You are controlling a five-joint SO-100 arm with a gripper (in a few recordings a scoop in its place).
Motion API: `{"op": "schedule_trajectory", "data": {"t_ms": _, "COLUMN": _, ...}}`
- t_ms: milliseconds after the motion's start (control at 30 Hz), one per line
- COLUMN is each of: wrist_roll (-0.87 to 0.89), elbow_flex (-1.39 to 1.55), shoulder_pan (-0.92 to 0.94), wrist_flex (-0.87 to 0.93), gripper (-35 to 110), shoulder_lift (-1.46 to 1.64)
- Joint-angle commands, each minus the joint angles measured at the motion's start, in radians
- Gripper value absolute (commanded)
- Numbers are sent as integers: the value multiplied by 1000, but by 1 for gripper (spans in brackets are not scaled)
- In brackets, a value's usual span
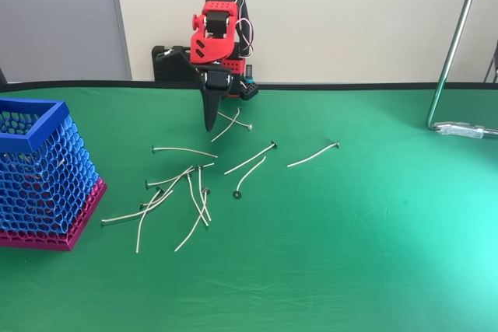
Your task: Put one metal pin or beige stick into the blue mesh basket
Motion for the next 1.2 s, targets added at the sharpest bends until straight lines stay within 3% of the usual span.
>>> {"op": "schedule_trajectory", "data": {"t_ms": 0, "wrist_roll": -15, "elbow_flex": -132, "shoulder_pan": 25, "wrist_flex": 35, "gripper": 2, "shoulder_lift": -43}}
{"op": "schedule_trajectory", "data": {"t_ms": 367, "wrist_roll": -21, "elbow_flex": -360, "shoulder_pan": 48, "wrist_flex": 150, "gripper": 11, "shoulder_lift": -218}}
{"op": "schedule_trajectory", "data": {"t_ms": 1167, "wrist_roll": -57, "elbow_flex": -354, "shoulder_pan": 43, "wrist_flex": 155, "gripper": 14, "shoulder_lift": -408}}
